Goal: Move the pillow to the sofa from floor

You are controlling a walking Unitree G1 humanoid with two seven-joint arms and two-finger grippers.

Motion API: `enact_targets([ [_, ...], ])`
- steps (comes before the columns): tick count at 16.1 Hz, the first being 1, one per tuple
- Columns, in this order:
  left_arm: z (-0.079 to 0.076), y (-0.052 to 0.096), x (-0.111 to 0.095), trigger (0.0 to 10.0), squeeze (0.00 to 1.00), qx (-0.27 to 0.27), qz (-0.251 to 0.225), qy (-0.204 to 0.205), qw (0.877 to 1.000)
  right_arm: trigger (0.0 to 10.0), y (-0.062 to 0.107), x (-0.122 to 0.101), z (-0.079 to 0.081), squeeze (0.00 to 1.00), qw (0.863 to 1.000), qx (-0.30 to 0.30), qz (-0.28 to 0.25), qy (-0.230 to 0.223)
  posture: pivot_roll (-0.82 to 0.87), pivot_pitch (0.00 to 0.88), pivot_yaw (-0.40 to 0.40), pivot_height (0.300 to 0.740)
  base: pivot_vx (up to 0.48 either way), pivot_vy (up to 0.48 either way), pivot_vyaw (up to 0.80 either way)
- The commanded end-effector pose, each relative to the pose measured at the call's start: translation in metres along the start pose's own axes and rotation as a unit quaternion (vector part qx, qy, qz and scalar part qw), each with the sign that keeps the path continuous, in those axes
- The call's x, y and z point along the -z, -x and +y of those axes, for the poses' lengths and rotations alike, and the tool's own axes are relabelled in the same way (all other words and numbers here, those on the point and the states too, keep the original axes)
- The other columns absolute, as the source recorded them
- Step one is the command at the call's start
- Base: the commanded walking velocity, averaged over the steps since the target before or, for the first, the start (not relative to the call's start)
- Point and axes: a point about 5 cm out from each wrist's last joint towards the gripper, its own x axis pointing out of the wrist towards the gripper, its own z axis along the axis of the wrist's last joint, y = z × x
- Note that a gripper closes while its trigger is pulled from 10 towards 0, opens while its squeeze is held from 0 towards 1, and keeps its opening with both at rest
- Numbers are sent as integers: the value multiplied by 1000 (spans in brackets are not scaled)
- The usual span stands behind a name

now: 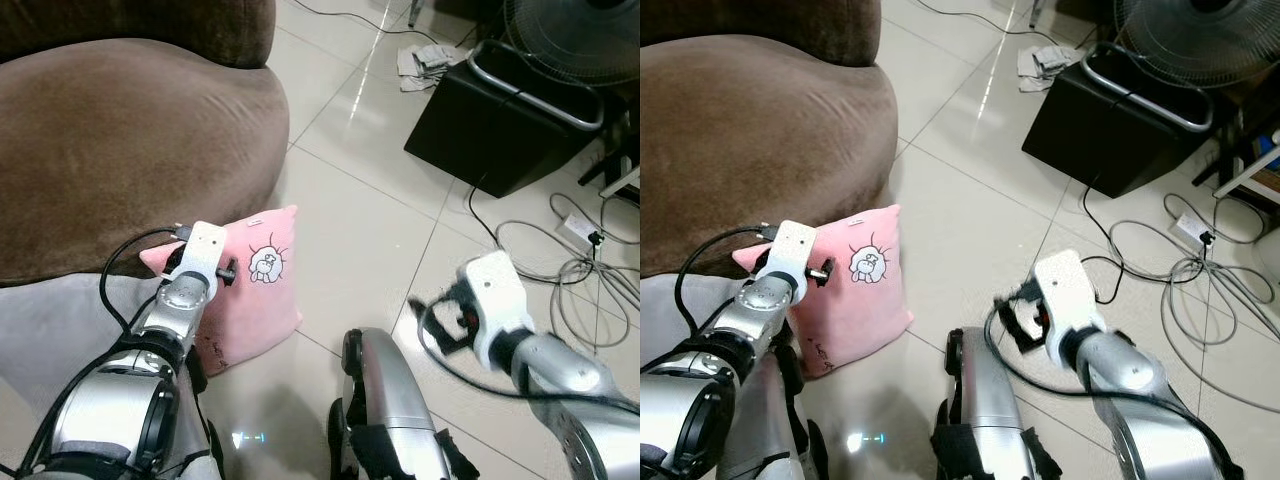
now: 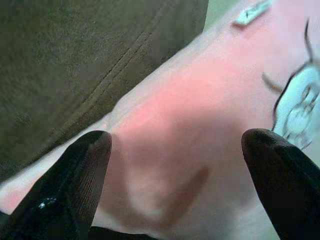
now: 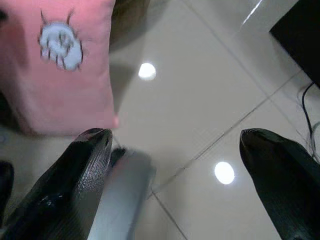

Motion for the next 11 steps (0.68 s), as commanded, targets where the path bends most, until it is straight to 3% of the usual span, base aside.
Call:
enact_targets([
  [1, -3, 0, 2, 10000, 0, 3, 8, -41, 999, 10000, 5, 6, 2, 0, 1000, -9, 17, 6, -278, 227, -192, 531, 0, 0, 0],
  [2, -2, 1, 8, 10000, 0, 4, 17, -70, 997, 10000, 8, 7, 4, 0, 1000, -15, 20, 0, -279, 223, -194, 531, 0, 0, 0],
  [4, -2, 2, 12, 10000, 0, 12, 26, -68, 997, 10000, 9, 7, 5, 0, 1000, -17, 21, -2, -280, 225, -194, 531, 0, 0, 0],
  [8, 3, 5, 24, 10000, 0, 6, 41, -138, 990, 10000, 15, 11, 11, 0, 999, -37, 28, 6, -284, 216, -195, 531, 0, 0, 0],
  [11, 1, 6, 30, 10000, 0, 28, 55, -126, 990, 10000, 19, 15, 14, 0, 998, -46, 38, 9, -285, 220, -192, 531, 0, 0, 0],
])
